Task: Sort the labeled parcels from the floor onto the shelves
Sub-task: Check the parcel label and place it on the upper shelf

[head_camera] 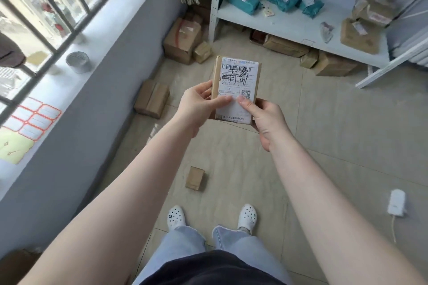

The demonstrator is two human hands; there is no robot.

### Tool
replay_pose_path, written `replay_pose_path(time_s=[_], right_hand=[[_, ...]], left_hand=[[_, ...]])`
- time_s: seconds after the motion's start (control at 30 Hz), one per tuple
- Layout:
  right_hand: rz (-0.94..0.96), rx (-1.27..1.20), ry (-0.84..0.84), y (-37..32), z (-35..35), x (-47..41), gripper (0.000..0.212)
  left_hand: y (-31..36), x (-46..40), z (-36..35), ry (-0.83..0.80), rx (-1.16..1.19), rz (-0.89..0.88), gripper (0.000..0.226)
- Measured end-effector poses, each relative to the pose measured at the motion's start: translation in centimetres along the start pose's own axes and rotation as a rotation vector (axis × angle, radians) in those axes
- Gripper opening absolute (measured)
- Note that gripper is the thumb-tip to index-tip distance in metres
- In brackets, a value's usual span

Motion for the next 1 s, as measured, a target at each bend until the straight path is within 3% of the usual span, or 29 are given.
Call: replay_pose_path(time_s=[0.43, 1.0], right_hand=[[-0.049, -0.017, 0.046, -3.0, 20.7, -3.5, 0.015], [0.014, -0.047, 0.138, -11.0, 26.6, -14.3, 0.013]], left_hand=[[-1.1, -3.8, -20.7, -0.017, 0.023, 0.112, 0.043], [6.3, -16.2, -27.7, -0.092, 0.024, 0.089, 0.046]])
Point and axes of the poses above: each hand's wrist, its own x-axis away from the middle knuckle, its own z-axis out of the back of the hand, y = z × x, the point moved 7 cm from there along -x, towards the middle knuckle, and after that the axes turned 14 degrees about -x, right-handed, at the moved point
